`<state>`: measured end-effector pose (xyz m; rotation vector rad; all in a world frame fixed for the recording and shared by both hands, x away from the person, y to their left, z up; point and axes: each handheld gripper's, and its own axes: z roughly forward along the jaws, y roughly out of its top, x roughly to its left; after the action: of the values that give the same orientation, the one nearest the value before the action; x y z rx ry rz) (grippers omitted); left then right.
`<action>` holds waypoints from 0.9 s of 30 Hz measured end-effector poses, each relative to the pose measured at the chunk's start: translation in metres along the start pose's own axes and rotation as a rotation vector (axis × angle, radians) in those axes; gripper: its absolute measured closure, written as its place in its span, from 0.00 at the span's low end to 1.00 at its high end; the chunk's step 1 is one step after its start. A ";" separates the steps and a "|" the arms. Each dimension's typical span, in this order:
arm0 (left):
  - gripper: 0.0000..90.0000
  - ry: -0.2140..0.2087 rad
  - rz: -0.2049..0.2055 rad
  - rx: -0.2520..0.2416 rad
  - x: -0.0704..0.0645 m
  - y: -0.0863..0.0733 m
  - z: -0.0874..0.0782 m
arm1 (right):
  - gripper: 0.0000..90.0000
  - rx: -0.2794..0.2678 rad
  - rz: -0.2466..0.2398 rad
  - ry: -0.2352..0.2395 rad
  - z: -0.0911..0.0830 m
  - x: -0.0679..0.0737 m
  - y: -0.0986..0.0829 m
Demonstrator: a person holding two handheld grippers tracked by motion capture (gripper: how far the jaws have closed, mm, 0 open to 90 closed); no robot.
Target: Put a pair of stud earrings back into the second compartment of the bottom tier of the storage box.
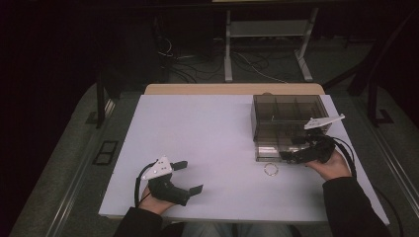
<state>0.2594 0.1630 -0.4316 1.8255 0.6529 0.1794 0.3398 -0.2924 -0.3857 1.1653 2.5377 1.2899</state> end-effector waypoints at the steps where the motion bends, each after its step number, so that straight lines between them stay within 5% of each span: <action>1: 0.00 -0.001 0.004 0.004 0.000 0.000 0.000 | 0.11 -0.008 -0.011 0.008 -0.001 0.003 0.001; 3: 0.00 -0.001 0.004 0.005 0.000 0.000 0.000 | 0.10 -0.013 -0.024 0.033 -0.001 0.008 0.002; 4: 0.00 -0.001 0.004 0.005 0.000 0.000 0.000 | 0.01 -0.011 -0.032 0.039 -0.001 0.011 0.002; 27: 0.00 -0.006 0.009 0.007 0.000 0.000 0.001 | 0.00 0.079 -0.142 0.112 0.022 0.051 0.003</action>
<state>0.2597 0.1624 -0.4318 1.8354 0.6422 0.1773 0.3133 -0.2433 -0.3837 0.9304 2.7176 1.2666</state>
